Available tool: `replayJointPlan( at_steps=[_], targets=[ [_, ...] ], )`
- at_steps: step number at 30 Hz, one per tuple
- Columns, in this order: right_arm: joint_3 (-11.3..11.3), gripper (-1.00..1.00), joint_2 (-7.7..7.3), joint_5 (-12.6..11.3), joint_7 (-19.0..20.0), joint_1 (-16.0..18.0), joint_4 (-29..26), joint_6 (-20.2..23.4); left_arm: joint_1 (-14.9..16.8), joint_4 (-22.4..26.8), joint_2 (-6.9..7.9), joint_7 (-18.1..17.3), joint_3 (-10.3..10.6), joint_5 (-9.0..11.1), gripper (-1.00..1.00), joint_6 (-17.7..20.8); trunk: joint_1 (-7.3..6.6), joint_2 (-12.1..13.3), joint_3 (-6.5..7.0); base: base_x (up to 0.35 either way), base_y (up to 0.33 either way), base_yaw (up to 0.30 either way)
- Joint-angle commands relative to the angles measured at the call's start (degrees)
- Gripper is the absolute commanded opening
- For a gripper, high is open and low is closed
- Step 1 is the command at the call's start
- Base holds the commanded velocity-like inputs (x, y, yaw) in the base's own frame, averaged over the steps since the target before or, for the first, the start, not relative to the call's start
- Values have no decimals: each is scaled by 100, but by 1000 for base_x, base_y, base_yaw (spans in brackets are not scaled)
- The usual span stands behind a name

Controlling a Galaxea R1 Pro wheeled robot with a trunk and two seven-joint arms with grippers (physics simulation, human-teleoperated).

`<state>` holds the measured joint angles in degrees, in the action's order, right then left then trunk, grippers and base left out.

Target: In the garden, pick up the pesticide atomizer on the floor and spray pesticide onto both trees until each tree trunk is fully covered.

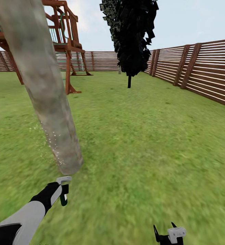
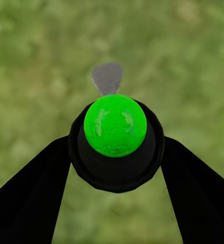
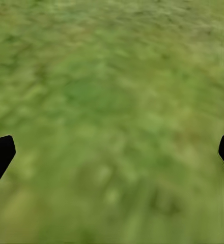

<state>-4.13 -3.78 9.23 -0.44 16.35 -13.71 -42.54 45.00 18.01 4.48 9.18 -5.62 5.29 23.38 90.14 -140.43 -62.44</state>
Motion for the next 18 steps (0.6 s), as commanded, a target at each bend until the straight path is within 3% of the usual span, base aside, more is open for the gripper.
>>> replayJointPlan(
  at_steps=[1,13,18],
  targets=[
    [0,100,0,0,0,0,0,0,0,2,0,-4,0,-2,-100,0,0,0,0,105,-262,231],
    [0,100,0,0,0,0,0,0,0,1,0,-4,0,-2,-100,0,0,0,0,62,-271,22],
    [0,100,0,0,0,-1,0,1,0,0,0,-4,0,-2,-100,0,0,0,0,158,-264,228]
  ],
)
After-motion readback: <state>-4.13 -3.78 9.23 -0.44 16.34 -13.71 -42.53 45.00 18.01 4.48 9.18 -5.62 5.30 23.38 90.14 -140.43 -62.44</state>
